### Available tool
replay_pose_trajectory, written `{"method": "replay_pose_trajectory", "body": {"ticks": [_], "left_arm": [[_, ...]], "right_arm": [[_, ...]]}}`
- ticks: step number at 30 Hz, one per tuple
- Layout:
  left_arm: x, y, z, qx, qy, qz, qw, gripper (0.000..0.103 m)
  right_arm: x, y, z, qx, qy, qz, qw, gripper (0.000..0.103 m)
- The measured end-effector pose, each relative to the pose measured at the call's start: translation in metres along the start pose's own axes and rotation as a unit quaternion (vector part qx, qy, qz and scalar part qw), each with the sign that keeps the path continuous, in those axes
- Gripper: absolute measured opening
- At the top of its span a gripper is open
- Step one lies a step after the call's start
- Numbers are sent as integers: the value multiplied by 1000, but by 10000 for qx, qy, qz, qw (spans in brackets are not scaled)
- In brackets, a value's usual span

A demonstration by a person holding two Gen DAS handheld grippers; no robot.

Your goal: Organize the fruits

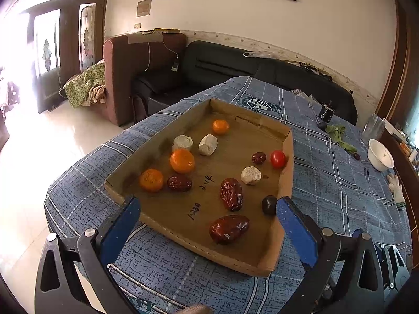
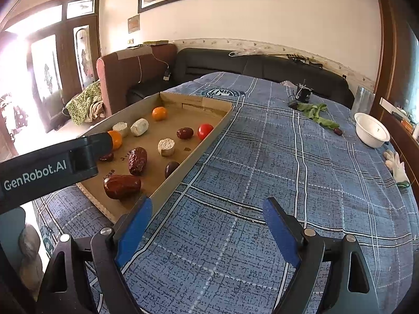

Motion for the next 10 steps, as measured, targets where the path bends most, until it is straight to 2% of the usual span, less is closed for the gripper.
{"method": "replay_pose_trajectory", "body": {"ticks": [6,10], "left_arm": [[-15,15,-6,52,26,313,9995,103],[-25,30,-4,56,-15,367,9993,103]], "right_arm": [[-1,1,-6,-60,81,-19,9999,90],[-8,8,5,159,218,40,9996,90]]}}
Point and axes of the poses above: each gripper's, at about its wrist camera, not at the fingertips, and x roughly the way its jaws point, z to its right, y to its top, the point moved 6 cm from there along x, roughly the way its jaws point, and after that the axes turned 3 degrees about z, right-handed, at the moved point
